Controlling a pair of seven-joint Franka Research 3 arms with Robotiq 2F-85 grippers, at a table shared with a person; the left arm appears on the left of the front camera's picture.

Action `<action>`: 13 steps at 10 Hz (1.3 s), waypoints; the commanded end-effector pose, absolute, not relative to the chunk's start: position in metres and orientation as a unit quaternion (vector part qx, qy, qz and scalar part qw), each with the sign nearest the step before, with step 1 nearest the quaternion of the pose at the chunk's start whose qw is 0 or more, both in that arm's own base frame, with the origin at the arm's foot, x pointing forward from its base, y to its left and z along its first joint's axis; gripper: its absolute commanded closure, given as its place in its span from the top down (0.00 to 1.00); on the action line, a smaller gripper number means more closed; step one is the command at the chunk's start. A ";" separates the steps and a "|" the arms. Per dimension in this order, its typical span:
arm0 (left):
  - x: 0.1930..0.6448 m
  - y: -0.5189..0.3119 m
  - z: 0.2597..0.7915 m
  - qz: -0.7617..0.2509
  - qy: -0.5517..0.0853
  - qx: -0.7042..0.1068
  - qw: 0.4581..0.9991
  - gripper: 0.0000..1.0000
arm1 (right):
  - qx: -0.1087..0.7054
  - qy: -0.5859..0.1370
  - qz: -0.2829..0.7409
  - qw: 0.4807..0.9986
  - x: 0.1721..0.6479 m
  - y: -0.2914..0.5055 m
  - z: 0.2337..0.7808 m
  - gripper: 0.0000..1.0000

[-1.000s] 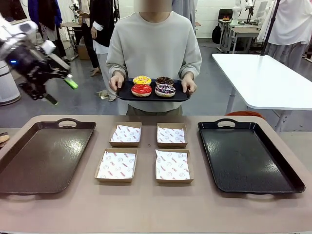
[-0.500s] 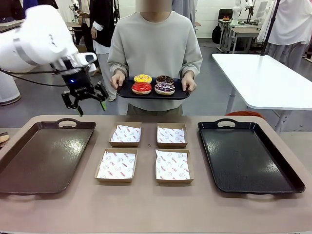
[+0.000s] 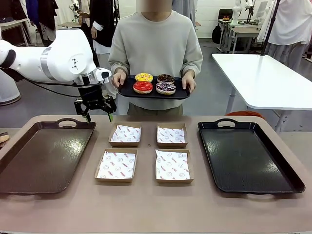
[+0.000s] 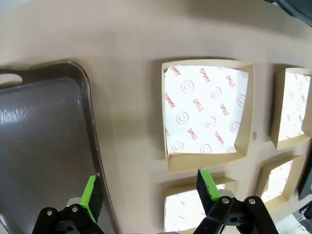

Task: Individually package the donuts and arrange them on the tray.
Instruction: Pick up one Paper togo box.

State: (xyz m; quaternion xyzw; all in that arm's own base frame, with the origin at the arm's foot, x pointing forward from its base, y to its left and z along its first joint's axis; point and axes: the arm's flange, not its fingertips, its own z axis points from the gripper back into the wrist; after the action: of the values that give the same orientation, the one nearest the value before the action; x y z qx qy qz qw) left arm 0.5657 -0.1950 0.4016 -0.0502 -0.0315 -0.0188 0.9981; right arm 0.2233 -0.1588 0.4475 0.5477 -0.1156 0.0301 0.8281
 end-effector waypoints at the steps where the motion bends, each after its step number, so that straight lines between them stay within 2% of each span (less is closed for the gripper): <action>1: 0.574 -0.206 0.387 -0.027 -0.054 -0.028 0.998 1.00 | 0.552 -0.121 0.035 0.824 0.224 -0.159 0.448 1.00; 6: 0.571 -0.226 0.344 -0.050 -0.052 -0.023 0.997 1.00 | 0.552 -0.121 0.035 0.824 0.224 -0.159 0.448 1.00; 9: 0.571 -0.230 0.340 -0.054 -0.063 -0.029 0.996 1.00 | 0.552 -0.121 0.035 0.824 0.224 -0.159 0.448 1.00; 10: 0.570 -0.228 0.339 -0.060 -0.040 -0.038 0.997 1.00 | 0.552 -0.121 0.035 0.824 0.224 -0.159 0.448 1.00; 13: 0.570 -0.228 0.339 -0.060 -0.040 -0.038 0.997 1.00 | 0.552 -0.121 0.035 0.824 0.224 -0.159 0.448 1.00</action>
State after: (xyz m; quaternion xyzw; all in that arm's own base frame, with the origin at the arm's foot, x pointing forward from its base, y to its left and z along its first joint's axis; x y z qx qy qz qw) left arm 0.5710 -0.2290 0.3379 -0.0389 -0.0415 -0.0603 0.9966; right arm 0.2233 -0.1587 0.4475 0.5478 -0.1154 0.0303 0.8281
